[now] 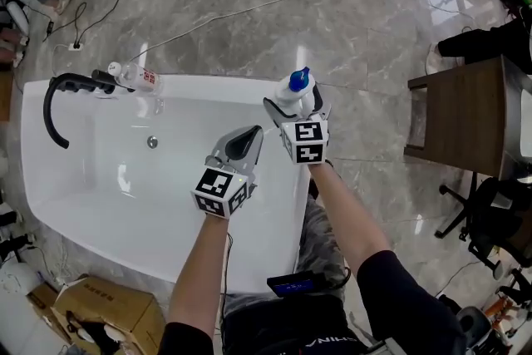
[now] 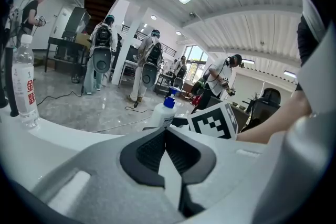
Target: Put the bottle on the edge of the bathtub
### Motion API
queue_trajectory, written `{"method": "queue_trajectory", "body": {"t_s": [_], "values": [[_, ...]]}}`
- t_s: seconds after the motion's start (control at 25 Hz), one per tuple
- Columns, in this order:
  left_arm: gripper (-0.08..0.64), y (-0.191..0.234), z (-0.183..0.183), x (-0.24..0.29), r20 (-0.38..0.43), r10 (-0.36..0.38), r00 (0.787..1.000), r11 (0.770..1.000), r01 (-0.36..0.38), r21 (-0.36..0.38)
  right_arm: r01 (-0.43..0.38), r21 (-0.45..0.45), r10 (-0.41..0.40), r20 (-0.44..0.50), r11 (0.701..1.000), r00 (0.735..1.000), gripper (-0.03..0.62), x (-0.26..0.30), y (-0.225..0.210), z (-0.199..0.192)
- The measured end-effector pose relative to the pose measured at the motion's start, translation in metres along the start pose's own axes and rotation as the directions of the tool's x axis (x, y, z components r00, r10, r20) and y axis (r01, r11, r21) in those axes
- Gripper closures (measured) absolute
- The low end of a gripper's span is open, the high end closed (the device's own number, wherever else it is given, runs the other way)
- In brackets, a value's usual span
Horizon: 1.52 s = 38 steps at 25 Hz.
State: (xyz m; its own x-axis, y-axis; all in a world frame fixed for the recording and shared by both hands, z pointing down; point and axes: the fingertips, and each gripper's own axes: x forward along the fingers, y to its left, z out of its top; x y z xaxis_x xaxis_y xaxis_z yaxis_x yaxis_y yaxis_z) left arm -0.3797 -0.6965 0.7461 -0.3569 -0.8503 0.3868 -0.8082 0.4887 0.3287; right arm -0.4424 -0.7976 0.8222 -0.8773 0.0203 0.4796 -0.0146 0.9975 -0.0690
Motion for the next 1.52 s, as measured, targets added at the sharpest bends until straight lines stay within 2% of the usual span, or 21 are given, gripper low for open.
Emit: {"method": "queue_trajectory", "body": {"t_s": [0.2, 0.36, 0.48, 0.52, 0.56, 0.6, 0.64, 0.68, 0.88, 1.0, 1.2, 1.36, 1.52], "values": [[0.551, -0.018, 0.008, -0.01, -0.026, -0.021, 0.999, 1.0, 0.021, 0.017, -0.016, 0.039, 0.018, -0.07, 0.999, 0.997, 0.055, -0.038, 0.001, -0.012], [0.551, -0.038, 0.015, -0.019, -0.046, -0.016, 0.999, 1.0, 0.017, 0.017, -0.087, 0.051, 0.092, -0.114, 0.995, 0.989, 0.06, -0.079, 0.01, -0.008], [0.551, -0.058, 0.022, -0.027, -0.026, 0.012, 1.0, 0.999, -0.012, -0.03, -0.144, 0.069, 0.151, -0.123, 0.987, 0.981, 0.082, -0.112, 0.015, 0.005], [0.551, -0.066, 0.024, -0.029, -0.011, 0.02, 1.0, 0.998, -0.021, -0.058, -0.149, 0.07, 0.157, -0.124, 0.986, 0.98, 0.144, -0.123, 0.014, 0.01], [0.551, -0.076, 0.027, -0.031, 0.001, 0.023, 1.0, 0.996, -0.023, -0.082, -0.149, 0.065, 0.156, -0.129, 0.987, 0.979, 0.275, -0.133, 0.012, 0.016], [0.551, -0.087, 0.03, -0.034, 0.007, 0.019, 1.0, 0.995, -0.019, -0.099, -0.147, 0.056, 0.153, -0.136, 0.988, 0.979, 0.445, -0.145, 0.012, 0.022], [0.551, -0.1, 0.031, -0.039, 0.007, 0.011, 1.0, 0.994, -0.01, -0.107, -0.149, 0.05, 0.154, -0.142, 0.988, 0.978, 0.542, -0.159, 0.013, 0.026], [0.551, -0.113, 0.032, -0.047, 0.004, 0.001, 1.0, 0.994, 0.0, -0.107, -0.156, 0.051, 0.162, -0.146, 0.986, 0.976, 0.563, -0.176, 0.016, 0.03], [0.551, -0.152, 0.04, -0.126, 0.007, -0.052, 0.999, 0.997, 0.053, -0.055, -0.17, 0.093, 0.181, -0.121, 0.981, 0.976, 0.578, -0.262, 0.055, 0.043], [0.551, -0.167, 0.044, -0.183, 0.02, -0.126, 0.992, 0.992, 0.126, -0.015, -0.141, 0.103, 0.151, -0.096, 0.985, 0.984, 0.579, -0.307, 0.084, 0.046], [0.551, -0.194, 0.042, -0.295, 0.078, -0.222, 0.972, 0.974, 0.224, -0.013, -0.089, 0.102, 0.098, -0.089, 0.991, 0.991, 0.58, -0.397, 0.142, 0.046], [0.551, -0.214, 0.013, -0.365, 0.117, -0.266, 0.957, 0.964, 0.265, 0.019, -0.055, 0.09, 0.059, -0.048, 0.994, 0.997, 0.58, -0.47, 0.198, 0.036], [0.551, -0.241, -0.021, -0.397, 0.108, -0.282, 0.953, 0.959, 0.284, -0.003, -0.024, 0.071, 0.027, -0.033, 0.997, 0.999, 0.58, -0.523, 0.225, 0.022]]}}
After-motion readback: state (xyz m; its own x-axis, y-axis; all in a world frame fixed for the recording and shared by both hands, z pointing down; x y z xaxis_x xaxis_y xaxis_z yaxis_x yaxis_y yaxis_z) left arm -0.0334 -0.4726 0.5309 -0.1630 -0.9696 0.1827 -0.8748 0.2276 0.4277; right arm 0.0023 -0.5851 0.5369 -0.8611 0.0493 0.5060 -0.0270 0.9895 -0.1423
